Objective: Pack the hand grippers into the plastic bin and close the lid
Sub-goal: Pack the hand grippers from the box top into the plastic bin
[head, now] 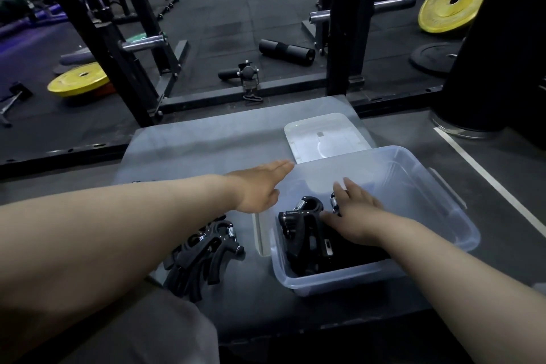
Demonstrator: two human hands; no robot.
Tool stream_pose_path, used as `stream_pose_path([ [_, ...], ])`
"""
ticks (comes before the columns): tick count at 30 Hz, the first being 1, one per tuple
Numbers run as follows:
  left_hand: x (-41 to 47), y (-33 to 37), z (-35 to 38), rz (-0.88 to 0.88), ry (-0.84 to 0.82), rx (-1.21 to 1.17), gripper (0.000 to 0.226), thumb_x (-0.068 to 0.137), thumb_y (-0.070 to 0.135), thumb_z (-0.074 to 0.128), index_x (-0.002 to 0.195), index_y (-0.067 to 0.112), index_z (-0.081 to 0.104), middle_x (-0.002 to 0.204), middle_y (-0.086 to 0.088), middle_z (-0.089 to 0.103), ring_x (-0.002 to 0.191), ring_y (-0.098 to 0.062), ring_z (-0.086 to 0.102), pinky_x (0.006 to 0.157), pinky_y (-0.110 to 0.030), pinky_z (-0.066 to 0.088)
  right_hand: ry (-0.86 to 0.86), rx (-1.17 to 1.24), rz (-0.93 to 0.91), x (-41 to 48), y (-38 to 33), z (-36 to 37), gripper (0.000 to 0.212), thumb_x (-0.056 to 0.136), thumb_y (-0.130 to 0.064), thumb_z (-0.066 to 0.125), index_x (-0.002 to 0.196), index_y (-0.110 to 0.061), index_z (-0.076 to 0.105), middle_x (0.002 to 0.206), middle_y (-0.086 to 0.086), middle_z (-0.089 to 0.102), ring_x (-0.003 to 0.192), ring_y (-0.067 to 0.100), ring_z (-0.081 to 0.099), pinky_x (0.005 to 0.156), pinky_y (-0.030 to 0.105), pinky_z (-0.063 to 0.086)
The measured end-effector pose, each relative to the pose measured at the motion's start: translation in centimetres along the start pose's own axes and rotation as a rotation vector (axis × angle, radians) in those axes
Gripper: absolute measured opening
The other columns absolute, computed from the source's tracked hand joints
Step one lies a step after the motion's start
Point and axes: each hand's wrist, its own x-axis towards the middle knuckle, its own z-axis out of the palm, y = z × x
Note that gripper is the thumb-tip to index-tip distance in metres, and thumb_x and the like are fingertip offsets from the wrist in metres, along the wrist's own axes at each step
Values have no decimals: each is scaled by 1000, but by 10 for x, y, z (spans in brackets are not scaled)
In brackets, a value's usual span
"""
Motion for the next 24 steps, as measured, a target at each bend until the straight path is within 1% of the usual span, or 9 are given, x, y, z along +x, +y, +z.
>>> stream_pose_path([
  [5,-1,-12,-3,-43,-59,-91,69,104,42,36,158,24,-2,166,4,3,152,-13,8,123,-33,12,113,175,-224,-8,-56,7,73,100,-51,30,156,-15,1,164,2,-10,150,17,-5,121,35,4],
  [9,-14,-27,-12,-90,-126,-95,69,102,34,44,158,17,9,162,-5,24,146,-19,29,119,-34,26,181,215,-352,-4,-100,19,68,103,-43,28,156,-10,0,163,4,-13,150,18,-10,118,29,-3],
  [11,-27,-34,-19,-149,-144,-121,66,102,31,47,158,16,15,159,-5,31,144,-20,34,116,-31,29,188,185,-372,4,-114,22,66,104,-40,27,156,-8,1,163,7,-14,149,20,-13,118,29,-7],
  [14,-48,-48,-22,-255,-106,-162,55,102,27,47,153,13,31,154,-4,40,140,-21,40,112,-26,31,111,160,-332,14,-128,27,67,104,-39,25,155,-6,-2,162,9,-18,148,23,-20,120,32,-9],
  [16,-58,-60,-11,-247,-102,-122,35,100,22,47,131,8,53,135,-8,58,123,-26,53,98,-27,41,106,131,-327,16,-132,32,65,105,-36,26,155,-7,-2,160,11,-21,146,26,-24,119,33,-10],
  [18,-64,-73,11,-228,-101,-53,11,97,18,46,100,10,54,104,-7,63,101,-29,60,78,-28,42,133,106,-332,15,-133,36,62,105,-31,26,155,-7,0,159,13,-24,145,28,-27,120,34,-11],
  [19,-65,-78,23,-239,-106,-22,12,97,20,46,97,11,53,100,-7,63,99,-29,62,77,-29,43,148,109,-336,14,-133,38,60,105,-29,26,155,-7,1,159,13,-25,145,27,-27,120,34,-11],
  [21,-66,-81,46,-284,-156,61,26,97,30,45,111,13,57,115,-11,65,109,-31,63,86,-34,50,165,143,-336,13,-132,40,59,105,-26,26,156,-9,1,159,10,-26,145,24,-28,120,33,-10],
  [24,-63,-78,80,-364,-290,190,51,95,46,44,131,10,41,135,-15,55,122,-37,56,91,-42,45,157,186,-329,12,-131,40,60,104,-24,27,156,-13,-3,159,4,-27,145,20,-28,121,35,-6],
])
